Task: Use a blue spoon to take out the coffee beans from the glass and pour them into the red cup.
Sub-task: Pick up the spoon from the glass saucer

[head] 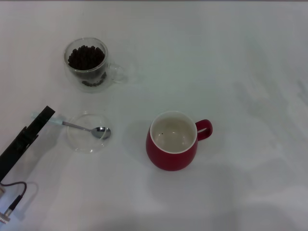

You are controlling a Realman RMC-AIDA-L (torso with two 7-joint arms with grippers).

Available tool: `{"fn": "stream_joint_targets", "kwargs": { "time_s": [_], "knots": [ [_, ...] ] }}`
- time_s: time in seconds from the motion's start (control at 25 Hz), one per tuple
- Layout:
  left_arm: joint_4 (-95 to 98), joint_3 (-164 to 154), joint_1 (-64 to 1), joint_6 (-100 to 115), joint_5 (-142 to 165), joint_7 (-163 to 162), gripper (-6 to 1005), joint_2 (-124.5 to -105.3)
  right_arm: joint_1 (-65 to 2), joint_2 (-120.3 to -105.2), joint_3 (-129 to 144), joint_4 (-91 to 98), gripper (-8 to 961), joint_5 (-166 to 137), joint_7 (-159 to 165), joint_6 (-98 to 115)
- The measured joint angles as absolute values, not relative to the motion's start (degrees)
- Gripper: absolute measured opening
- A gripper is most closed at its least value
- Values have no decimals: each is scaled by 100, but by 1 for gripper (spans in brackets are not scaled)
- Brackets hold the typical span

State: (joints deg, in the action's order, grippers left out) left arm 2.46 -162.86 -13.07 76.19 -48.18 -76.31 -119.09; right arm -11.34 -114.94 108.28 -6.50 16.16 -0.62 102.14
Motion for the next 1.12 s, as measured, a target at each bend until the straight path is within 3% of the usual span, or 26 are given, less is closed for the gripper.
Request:
{"fn": "stream_joint_targets", "kwargs": {
  "time_s": [0.2, 0.96, 1.12],
  "knots": [
    [246, -16285, -1354, 7509, -4801, -7746, 410, -11896, -1126, -11501, 10828, -650, 882, 1584, -62, 10214],
    [176, -16244, -1430, 7338, -4778, -7919, 407, -11913, -1066, -11522, 10840, -517, 882, 1562, 0, 10270],
    [177, -16228, -1385, 7349, -4825, -7891, 280, -11926, -1083, -11523, 10843, -510, 881, 1563, 0, 10264]
  ]
}}
